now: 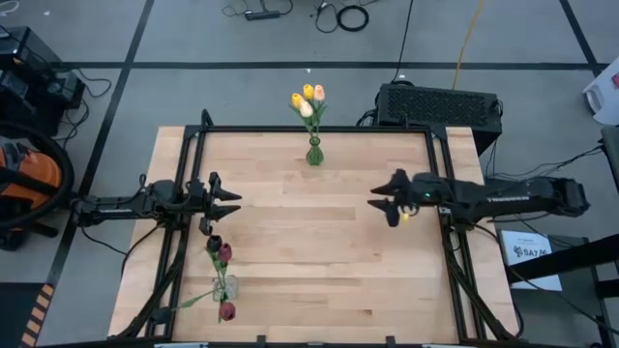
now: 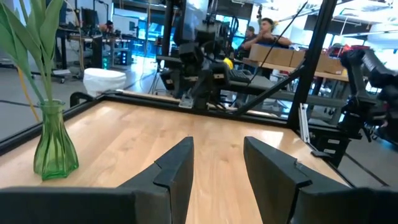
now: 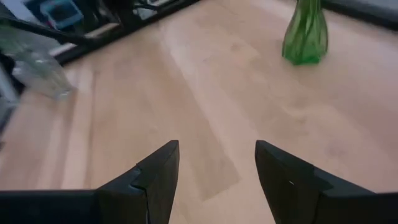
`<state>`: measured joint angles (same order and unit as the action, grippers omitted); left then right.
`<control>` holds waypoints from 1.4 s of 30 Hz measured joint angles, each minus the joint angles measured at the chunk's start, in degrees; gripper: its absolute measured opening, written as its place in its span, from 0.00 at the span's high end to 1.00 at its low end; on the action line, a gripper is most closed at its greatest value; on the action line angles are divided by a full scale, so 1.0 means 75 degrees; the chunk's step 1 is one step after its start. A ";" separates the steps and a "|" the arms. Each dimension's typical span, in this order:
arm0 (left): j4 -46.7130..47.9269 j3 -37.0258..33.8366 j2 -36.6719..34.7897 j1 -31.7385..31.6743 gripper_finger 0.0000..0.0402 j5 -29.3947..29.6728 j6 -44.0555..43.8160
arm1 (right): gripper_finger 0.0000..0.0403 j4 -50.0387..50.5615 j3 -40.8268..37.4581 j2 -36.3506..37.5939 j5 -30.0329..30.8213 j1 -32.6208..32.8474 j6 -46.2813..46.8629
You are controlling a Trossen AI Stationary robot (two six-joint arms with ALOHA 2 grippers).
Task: Sort flowers into vase by color
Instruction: Return to Home Position
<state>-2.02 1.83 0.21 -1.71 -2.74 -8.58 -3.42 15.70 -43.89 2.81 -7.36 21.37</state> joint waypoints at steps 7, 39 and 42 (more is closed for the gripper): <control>0.0000 0.0000 0.0006 0.0000 0.63 0.0000 0.0000 | 0.50 -0.0704 -0.1664 0.2343 -0.0015 0.0737 0.0450; 0.0000 0.0003 0.0006 -0.0001 0.63 0.0000 0.0000 | 0.50 0.0198 -0.1981 0.5271 0.0236 0.0994 -0.0525; -0.0001 0.0003 0.0006 -0.0001 0.63 -0.0003 -0.0003 | 0.50 0.0199 -0.1981 0.5268 0.0236 0.0994 -0.0531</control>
